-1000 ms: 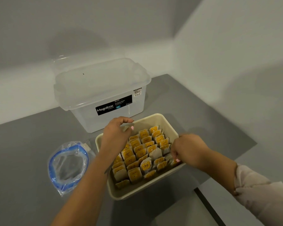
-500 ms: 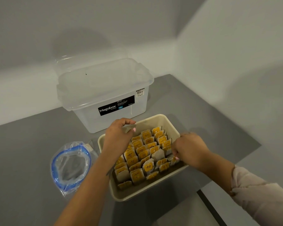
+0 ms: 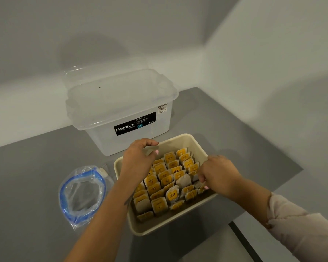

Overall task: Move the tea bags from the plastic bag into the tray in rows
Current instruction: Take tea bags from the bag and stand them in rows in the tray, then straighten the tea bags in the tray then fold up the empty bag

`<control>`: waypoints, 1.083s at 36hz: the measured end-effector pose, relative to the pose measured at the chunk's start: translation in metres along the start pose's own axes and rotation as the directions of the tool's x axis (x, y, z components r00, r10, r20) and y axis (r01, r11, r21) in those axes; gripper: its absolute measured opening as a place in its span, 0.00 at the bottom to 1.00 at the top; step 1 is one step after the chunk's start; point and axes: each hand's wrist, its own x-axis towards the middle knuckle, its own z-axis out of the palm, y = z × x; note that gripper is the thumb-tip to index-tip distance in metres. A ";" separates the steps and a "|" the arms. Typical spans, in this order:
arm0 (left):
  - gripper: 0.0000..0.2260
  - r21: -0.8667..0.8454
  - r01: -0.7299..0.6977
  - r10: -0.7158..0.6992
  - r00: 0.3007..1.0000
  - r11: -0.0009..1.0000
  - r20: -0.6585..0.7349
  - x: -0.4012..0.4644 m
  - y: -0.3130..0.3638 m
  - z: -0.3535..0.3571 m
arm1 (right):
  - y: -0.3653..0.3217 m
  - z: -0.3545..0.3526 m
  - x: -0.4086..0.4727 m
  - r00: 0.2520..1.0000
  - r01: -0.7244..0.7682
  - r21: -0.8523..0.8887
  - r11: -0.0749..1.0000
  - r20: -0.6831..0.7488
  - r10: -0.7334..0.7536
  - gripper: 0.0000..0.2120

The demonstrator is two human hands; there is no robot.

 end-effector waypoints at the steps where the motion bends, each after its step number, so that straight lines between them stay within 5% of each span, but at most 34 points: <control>1: 0.07 0.001 -0.003 0.003 1.000 1.000 -0.004 0.000 0.000 0.000 | 0.000 -0.001 0.000 1.000 -0.006 0.018 1.000 -0.001 0.006 0.10; 11: 0.12 -0.035 -0.062 0.061 0.998 0.997 -0.028 -0.002 -0.012 -0.023 | -0.014 -0.038 0.004 0.991 -0.077 0.215 0.974 -0.092 0.098 0.08; 21: 0.20 -0.036 -0.021 0.017 0.995 0.999 -0.095 0.004 -0.070 -0.101 | -0.088 -0.083 0.022 0.969 0.079 0.363 0.928 -0.245 0.013 0.07; 27: 0.30 0.385 -0.022 -0.103 0.948 0.923 0.301 0.017 -0.132 -0.130 | -0.142 -0.094 0.033 0.964 0.123 0.478 0.870 -0.264 0.009 0.06; 31: 0.39 0.546 -0.129 -0.145 0.891 0.828 0.431 0.024 -0.156 -0.124 | -0.179 -0.088 0.043 0.969 0.161 0.531 0.832 -0.243 -0.033 0.07; 34: 0.35 0.570 -0.184 -0.120 0.883 0.801 0.454 0.031 -0.168 -0.119 | -0.209 -0.077 0.052 0.976 0.171 0.540 0.824 -0.205 -0.068 0.08; 39: 0.15 0.524 -0.184 -0.045 0.918 0.832 0.393 0.037 -0.176 -0.116 | -0.257 -0.051 0.082 0.993 0.043 0.389 0.920 0.085 -0.082 0.17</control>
